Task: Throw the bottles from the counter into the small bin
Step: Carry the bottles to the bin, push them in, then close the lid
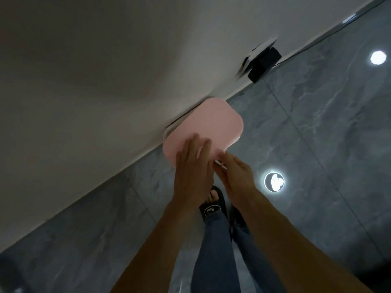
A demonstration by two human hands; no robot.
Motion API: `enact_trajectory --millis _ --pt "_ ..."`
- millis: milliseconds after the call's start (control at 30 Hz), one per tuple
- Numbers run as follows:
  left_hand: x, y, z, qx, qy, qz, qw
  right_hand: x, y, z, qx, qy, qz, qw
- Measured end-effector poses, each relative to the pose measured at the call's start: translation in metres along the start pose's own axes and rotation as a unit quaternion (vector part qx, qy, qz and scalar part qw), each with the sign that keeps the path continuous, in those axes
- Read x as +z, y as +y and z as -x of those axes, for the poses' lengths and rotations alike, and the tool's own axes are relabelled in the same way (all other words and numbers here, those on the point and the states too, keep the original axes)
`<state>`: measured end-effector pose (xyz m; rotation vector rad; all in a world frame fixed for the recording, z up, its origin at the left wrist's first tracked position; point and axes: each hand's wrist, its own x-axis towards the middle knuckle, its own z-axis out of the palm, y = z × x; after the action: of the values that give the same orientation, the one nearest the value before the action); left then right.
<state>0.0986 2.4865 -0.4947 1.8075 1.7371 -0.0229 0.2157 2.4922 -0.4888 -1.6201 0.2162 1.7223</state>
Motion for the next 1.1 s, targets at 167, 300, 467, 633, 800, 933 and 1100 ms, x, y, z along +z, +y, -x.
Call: enact_trajectory --millis 167,300,467,633,800,933,1100 --pt "0.03 -0.02 -0.02 0.012 0.006 -0.041 0.999 0.006 0.011 -0.033 0.056 0.025 -0.012 0.998" --pt "0.045 -0.033 -0.026 0.019 0.01 -0.047 0.999 0.009 0.015 -0.055 0.083 0.055 0.044 0.994" --pt "0.058 -0.037 -0.028 0.002 0.017 -0.019 1.0 0.015 0.015 -0.066 0.08 0.101 0.121 0.984" --pt "0.069 -0.038 -0.024 0.01 0.047 0.0 0.999 0.013 0.017 -0.072 0.08 0.117 0.141 0.98" --pt "0.078 -0.038 -0.026 0.014 0.07 -0.016 0.997 0.01 0.018 -0.08 0.088 0.116 0.182 0.972" --pt "0.084 -0.044 -0.03 0.017 0.097 -0.025 0.995 0.007 0.018 -0.084 0.077 0.08 0.17 0.979" --pt "0.095 -0.046 -0.035 0.014 0.099 -0.041 0.994 0.005 0.022 -0.091 0.066 0.063 0.172 0.981"
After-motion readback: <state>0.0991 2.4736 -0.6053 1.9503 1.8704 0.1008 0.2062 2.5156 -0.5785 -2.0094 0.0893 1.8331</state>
